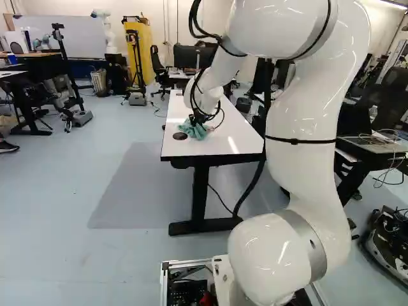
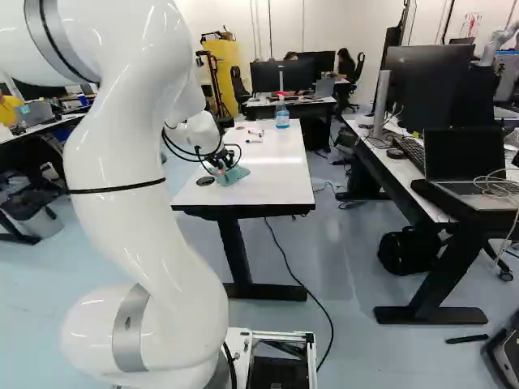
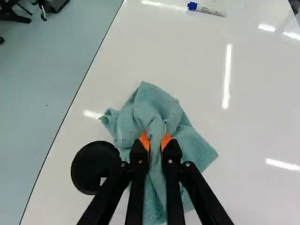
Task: Clean the table with the green towel
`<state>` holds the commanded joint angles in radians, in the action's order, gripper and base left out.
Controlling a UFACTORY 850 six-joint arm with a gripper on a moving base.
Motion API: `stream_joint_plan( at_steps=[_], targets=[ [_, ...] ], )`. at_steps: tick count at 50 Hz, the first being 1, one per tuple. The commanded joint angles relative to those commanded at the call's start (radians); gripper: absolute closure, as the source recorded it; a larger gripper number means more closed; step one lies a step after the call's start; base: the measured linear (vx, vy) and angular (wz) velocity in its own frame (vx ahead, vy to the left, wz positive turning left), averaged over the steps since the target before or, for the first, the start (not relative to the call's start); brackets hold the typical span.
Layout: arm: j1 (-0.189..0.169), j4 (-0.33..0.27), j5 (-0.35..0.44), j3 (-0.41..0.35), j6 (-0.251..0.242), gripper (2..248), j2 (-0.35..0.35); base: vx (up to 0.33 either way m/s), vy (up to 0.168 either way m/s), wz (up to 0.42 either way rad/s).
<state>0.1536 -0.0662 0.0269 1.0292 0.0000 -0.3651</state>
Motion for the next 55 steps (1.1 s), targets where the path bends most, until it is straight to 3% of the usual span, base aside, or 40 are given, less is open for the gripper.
stream_joint_plan(
  at_steps=[21, 55],
  targets=[
    [-0.014, 0.000, 0.000, -0.108, 0.000, 204, 0.088, 0.000, 0.000, 0.000],
    [-0.119, 0.000, 0.000, -0.145, 0.000, 204, 0.118, 0.000, 0.000, 0.000]
  ],
)
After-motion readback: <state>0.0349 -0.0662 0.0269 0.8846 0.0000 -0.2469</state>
